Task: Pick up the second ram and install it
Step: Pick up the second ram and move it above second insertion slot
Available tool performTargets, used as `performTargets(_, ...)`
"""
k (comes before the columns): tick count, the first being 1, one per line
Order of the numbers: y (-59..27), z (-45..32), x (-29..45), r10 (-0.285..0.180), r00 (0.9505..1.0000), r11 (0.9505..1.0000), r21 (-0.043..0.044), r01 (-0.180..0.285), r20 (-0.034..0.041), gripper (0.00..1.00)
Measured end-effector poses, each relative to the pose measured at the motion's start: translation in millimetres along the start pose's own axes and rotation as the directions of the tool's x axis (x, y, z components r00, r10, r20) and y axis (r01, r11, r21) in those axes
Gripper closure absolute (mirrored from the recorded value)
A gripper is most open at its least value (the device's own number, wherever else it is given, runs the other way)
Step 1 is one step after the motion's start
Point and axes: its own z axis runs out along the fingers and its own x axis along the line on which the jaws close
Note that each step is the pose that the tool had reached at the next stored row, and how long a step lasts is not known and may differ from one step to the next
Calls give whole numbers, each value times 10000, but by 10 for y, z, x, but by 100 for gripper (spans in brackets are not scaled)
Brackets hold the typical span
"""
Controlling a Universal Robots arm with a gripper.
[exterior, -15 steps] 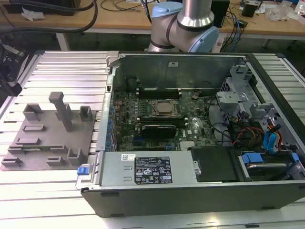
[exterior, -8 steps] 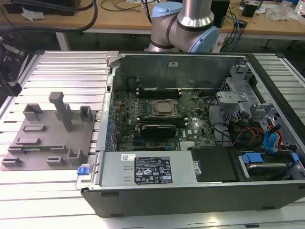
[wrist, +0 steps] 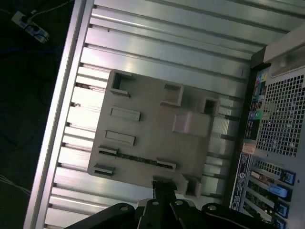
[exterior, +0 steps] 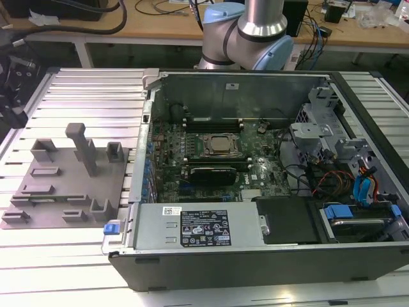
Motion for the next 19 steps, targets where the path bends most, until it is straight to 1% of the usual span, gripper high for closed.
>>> performTargets(1, 0, 0, 0, -423, 9991, 9991, -16, 423, -9, 92)
performTargets(2, 0, 0, 0, -659, 9978, 9978, -24, 659, -14, 92)
performTargets(4, 0, 0, 0, -1208, 9927, 9927, -46, 1207, -24, 92)
performTargets(5, 0, -1, 0, -1488, 9889, 9889, -56, 1488, -29, 92)
performTargets(6, 0, 0, 0, -1673, 9859, 9859, -64, 1673, -31, 92)
performTargets(8, 0, 0, 0, -2094, 9778, 9778, -81, 2094, -38, 92)
performTargets(9, 0, 0, 0, -2312, 9729, 9729, -90, 2312, -40, 92)
performTargets(14, 0, 0, 0, -2957, 9553, 9552, -118, 2956, -47, 92)
performTargets(17, 0, 0, 0, -3592, 9332, 9332, -147, 3591, -53, 92)
performTargets(18, 0, 0, 0, -3745, 9272, 9271, -154, 3744, -55, 92)
performTargets(19, 0, 0, 0, -3941, 9191, 9190, -162, 3939, -56, 92)
